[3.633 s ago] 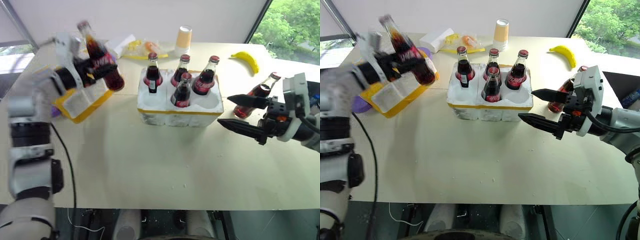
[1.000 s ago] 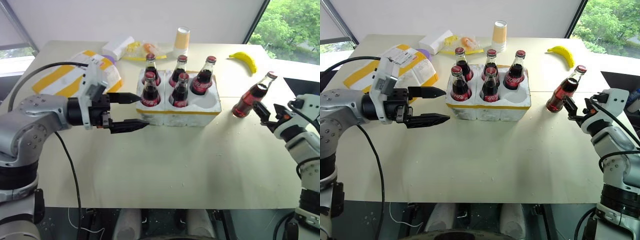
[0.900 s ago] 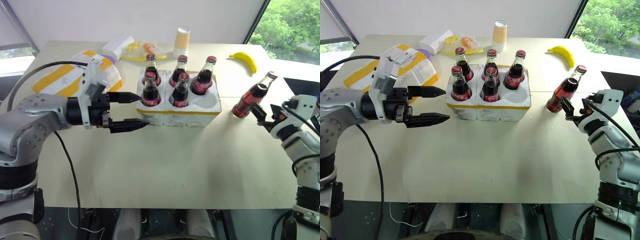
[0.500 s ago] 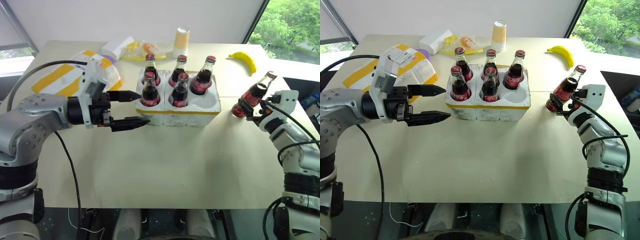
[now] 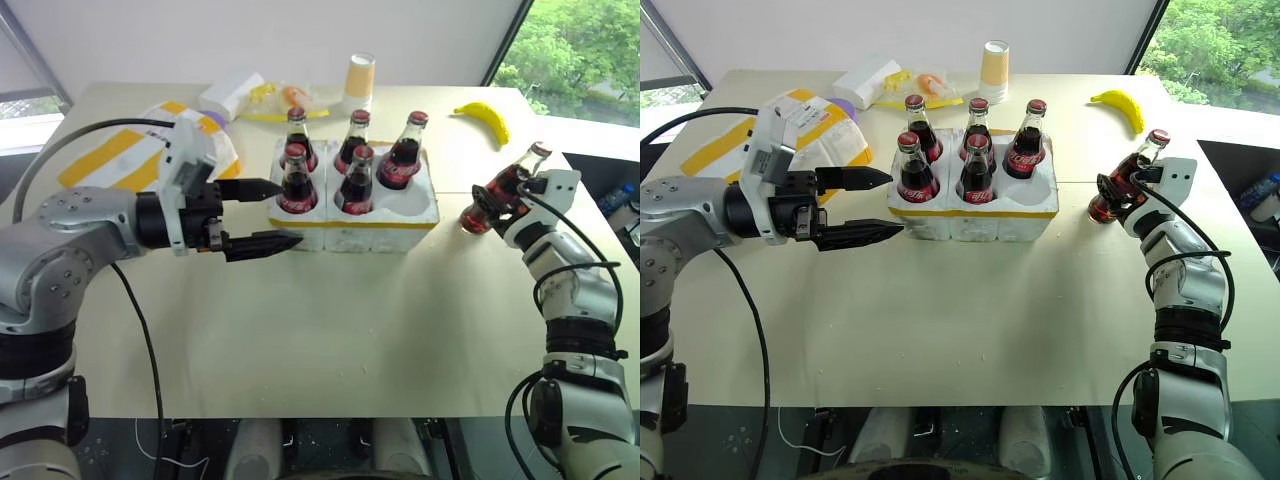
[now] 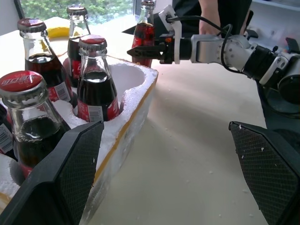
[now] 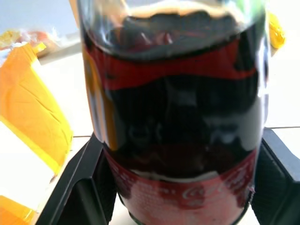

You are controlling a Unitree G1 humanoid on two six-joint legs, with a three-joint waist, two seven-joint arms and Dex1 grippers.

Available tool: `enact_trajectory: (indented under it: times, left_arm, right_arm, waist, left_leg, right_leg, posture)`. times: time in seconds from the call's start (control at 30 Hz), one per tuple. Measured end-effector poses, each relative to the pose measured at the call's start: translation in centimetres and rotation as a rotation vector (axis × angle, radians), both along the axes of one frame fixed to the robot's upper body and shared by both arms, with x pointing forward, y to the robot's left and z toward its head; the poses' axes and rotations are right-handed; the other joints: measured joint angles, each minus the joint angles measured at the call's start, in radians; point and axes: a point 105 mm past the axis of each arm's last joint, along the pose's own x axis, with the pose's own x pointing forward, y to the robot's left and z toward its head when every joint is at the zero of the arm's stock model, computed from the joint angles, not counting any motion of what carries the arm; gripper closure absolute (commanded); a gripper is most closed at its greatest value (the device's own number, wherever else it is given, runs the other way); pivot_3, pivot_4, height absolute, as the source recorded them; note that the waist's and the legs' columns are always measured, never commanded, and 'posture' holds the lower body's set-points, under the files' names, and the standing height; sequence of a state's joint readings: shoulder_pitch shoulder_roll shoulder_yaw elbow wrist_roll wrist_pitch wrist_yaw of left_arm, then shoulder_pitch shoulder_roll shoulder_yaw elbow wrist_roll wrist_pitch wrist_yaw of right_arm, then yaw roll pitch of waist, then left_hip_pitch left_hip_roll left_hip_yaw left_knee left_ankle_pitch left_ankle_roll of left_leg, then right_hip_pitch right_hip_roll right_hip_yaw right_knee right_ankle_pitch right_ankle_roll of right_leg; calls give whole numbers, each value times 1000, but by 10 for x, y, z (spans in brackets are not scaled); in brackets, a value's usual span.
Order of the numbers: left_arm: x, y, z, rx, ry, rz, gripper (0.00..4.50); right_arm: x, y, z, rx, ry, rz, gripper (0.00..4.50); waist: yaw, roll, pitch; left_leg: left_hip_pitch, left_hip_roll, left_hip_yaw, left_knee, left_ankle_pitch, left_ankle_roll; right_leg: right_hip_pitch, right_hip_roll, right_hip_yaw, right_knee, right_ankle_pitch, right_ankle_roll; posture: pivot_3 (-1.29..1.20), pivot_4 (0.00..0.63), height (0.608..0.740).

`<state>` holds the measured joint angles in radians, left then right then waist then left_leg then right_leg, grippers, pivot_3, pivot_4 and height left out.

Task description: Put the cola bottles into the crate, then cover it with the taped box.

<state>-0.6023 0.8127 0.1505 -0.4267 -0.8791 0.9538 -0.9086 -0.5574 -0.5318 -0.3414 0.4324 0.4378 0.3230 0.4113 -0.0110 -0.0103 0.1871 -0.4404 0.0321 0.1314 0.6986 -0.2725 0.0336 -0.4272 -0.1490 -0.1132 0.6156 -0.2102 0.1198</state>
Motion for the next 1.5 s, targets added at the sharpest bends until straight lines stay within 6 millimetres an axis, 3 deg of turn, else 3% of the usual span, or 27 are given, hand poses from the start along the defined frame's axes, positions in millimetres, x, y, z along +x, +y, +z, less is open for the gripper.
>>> enact_trajectory:
  times: [0.3,0.43,0.6,0.67,0.87,1.23,1.5]
  left_arm:
    - [0,-1,-1,2,5,-6,0]
    - [1,-1,-2,1,9,-1,0]
    - [3,-3,-1,-9,8,-4,0]
    - [3,-3,0,-10,4,-2,0]
    - [6,-1,1,-15,-9,10,0]
    - [7,1,-4,-17,-2,20,0]
    - [7,2,-2,-20,-18,25,0]
  right_arm:
    - [-10,6,7,-25,2,31,1655]
    - [-19,26,52,-25,-97,123,1655]
    - [-40,78,126,-10,-286,348,1655]
    - [-47,95,134,-23,-304,417,1655]
    - [-43,126,106,-44,-191,511,1655]
    - [-43,135,73,-88,-85,553,1655]
    - [-25,139,43,-144,14,578,1655]
  waist:
    - [-2,5,3]
    - [-3,10,6]
    - [-3,10,6]
    - [1,10,6]
    - [3,9,5]
    - [0,9,5]
    - [-2,9,5]
  left_leg:
    - [0,0,0,0,0,0]
    - [-1,0,0,-1,0,0]
    - [-1,0,0,-1,0,0]
    - [-1,0,0,-1,0,0]
    - [-2,-1,0,0,0,0]
    - [-2,0,0,-1,0,0]
    - [-2,0,1,-1,0,0]
  right_leg:
    - [-1,0,0,0,0,0]
    - [-2,0,1,0,0,0]
    - [-2,0,1,0,0,0]
    - [-2,0,0,0,0,0]
    - [-2,0,0,0,0,0]
    - [-2,0,0,0,0,0]
    - [-2,0,0,0,0,0]
  posture:
    - [0,150,740]
    - [0,150,740]
    - [0,150,740]
    - [0,150,740]
    - [0,150,740]
    - [0,150,740]
    - [0,150,740]
